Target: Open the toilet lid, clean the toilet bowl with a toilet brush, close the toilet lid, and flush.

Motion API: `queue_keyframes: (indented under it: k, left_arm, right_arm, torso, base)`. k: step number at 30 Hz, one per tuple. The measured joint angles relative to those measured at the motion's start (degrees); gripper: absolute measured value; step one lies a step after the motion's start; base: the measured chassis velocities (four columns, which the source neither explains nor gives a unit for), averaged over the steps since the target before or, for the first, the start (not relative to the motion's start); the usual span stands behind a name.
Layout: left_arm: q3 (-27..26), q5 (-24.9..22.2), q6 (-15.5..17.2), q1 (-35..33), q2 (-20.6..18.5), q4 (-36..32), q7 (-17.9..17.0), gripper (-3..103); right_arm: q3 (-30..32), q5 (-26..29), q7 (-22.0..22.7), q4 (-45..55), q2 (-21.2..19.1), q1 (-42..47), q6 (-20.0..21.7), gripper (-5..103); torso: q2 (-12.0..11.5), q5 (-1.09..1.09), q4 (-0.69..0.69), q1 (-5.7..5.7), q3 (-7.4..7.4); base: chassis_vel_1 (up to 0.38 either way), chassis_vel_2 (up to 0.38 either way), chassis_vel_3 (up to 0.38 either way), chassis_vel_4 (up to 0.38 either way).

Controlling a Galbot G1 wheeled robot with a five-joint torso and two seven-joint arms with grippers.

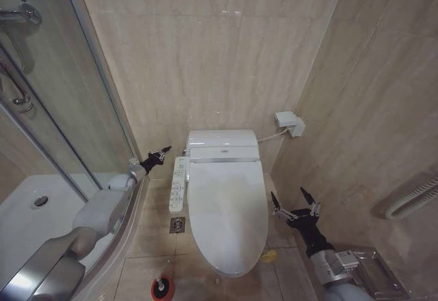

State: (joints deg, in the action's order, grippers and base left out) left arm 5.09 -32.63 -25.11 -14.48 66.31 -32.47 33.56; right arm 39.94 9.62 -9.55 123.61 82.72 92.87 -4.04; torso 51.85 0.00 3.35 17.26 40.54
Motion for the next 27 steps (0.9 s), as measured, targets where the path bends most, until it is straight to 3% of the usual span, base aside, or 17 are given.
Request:
queue_keyframes:
  k: [27]
  left_arm:
    - [-0.3, 0.0, -0.2, -1.7, -1.2, -1.5, 0.8, 0]
  right_arm:
    - [0.0, 0.0, 0.0, 0.0, 0.0, 0.0, 0.0, 100]
  torso:
    - [0.0, 0.00, 0.00, 0.00, 0.00]
  base:
    - [-0.004, 0.002, 0.003, -0.003]
